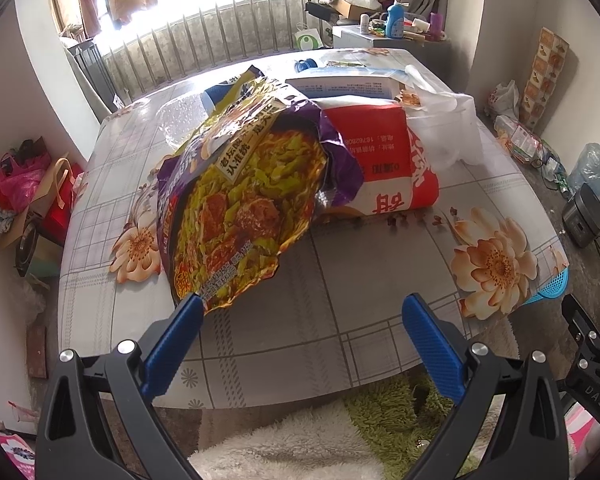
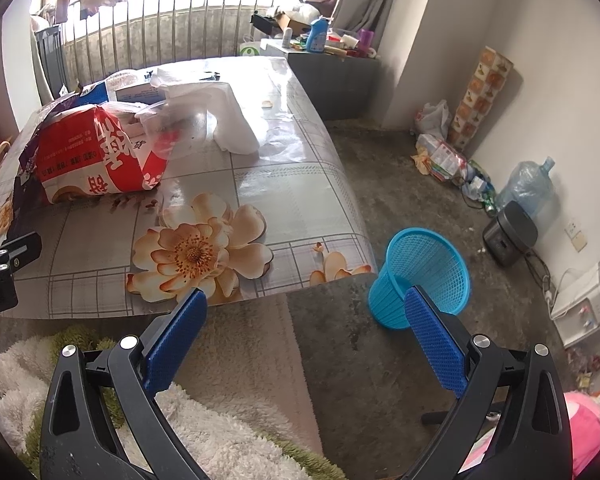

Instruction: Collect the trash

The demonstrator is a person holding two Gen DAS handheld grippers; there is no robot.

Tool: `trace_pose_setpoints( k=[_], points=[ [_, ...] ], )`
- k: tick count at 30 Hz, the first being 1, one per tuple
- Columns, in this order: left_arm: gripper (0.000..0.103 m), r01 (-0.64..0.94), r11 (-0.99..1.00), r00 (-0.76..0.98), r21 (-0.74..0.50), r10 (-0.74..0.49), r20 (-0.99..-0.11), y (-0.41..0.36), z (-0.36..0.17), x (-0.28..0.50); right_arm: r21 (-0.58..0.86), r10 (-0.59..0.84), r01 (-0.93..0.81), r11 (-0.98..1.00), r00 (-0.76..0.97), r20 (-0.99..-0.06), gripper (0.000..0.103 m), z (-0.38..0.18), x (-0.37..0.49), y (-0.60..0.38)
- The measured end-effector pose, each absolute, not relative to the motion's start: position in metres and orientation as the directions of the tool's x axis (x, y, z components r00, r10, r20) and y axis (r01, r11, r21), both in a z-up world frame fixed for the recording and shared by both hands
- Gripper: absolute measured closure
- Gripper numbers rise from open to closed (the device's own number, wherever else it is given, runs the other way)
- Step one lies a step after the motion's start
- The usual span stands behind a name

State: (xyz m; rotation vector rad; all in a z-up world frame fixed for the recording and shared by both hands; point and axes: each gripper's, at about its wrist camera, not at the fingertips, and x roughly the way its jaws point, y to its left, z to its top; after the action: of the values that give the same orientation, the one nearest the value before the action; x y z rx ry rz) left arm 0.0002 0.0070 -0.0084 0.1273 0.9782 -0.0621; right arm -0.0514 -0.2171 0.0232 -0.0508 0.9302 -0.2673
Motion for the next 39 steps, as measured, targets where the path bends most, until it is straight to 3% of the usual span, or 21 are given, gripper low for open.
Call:
trace_pose_setpoints(
  k=[39],
  points=[
    [0.006, 0.109, 0.99, 0.552, 0.093, 0.018, -0.834, 0.007, -0.0079, 0.0012, -0.149, -0.242, 0.205, 0.967, 0.57, -0.785, 0.008, 0.0234, -0.0496, -0.2182]
  ],
)
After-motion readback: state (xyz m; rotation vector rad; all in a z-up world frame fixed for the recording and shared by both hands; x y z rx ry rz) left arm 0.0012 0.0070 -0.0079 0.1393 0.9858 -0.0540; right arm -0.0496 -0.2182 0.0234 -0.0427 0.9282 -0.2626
